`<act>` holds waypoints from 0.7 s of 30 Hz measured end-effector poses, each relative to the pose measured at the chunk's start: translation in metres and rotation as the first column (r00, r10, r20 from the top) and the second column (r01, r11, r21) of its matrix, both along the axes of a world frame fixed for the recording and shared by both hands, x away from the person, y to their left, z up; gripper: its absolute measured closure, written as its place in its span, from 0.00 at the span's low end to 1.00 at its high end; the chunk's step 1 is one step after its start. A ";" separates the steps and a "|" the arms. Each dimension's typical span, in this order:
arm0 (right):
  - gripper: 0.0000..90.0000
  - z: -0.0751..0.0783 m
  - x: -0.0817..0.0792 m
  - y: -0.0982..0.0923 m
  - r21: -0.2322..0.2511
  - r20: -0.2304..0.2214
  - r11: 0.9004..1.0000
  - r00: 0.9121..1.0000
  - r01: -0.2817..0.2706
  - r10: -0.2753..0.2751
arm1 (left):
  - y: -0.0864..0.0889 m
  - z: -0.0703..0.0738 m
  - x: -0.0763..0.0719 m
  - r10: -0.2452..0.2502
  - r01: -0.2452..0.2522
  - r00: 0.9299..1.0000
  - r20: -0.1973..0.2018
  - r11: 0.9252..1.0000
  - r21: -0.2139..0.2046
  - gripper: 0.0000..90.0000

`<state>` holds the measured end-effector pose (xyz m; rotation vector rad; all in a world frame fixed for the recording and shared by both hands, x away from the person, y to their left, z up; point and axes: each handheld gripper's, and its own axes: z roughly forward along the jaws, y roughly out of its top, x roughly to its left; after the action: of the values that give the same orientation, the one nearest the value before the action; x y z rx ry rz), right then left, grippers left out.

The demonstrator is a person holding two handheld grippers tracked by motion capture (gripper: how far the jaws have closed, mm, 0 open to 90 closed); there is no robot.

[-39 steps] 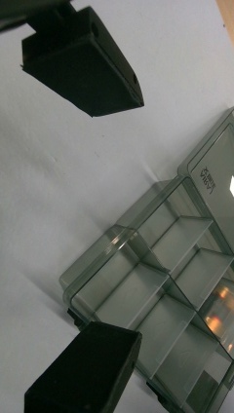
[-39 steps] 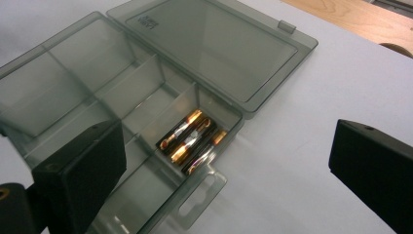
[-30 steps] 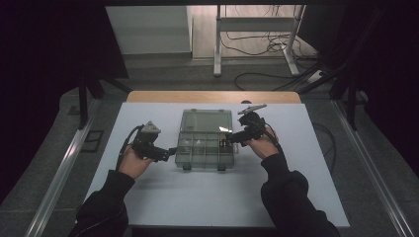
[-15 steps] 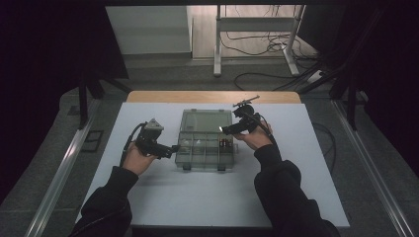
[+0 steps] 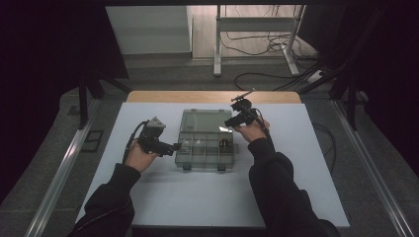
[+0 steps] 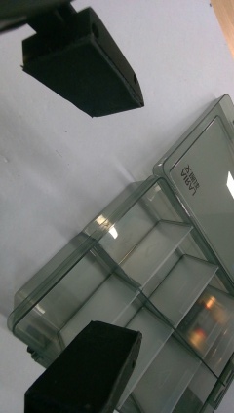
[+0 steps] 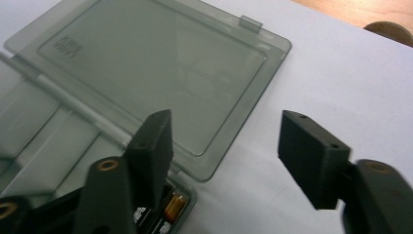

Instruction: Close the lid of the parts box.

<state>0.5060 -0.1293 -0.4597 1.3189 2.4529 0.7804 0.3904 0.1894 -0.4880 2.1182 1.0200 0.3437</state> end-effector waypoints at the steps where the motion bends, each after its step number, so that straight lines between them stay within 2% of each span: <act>1: 0.49 -0.001 0.002 0.000 -0.001 0.003 1.000 1.000 0.006 -0.006 | 0.000 0.000 0.001 0.000 0.000 1.000 0.000 1.000 0.000 0.00; 6: 0.59 -0.004 0.011 0.001 0.004 -0.007 1.000 1.000 0.021 -0.021 | -0.003 -0.003 0.003 -0.006 0.006 1.000 -0.002 1.000 0.005 0.00; 16: 0.78 -0.018 0.023 0.011 -0.064 -0.036 0.997 0.998 0.041 -0.044 | -0.008 -0.006 0.008 -0.012 0.012 1.000 -0.008 1.000 0.015 0.00; 21: 0.85 -0.024 0.029 0.012 -0.065 -0.063 0.995 0.995 0.070 -0.074 | -0.010 -0.007 0.009 -0.015 0.016 1.000 -0.009 1.000 0.017 0.00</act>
<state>0.5348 -0.1171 -0.4832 1.4223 2.4429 0.6480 0.3998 0.1791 -0.4951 2.1437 1.0088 0.3364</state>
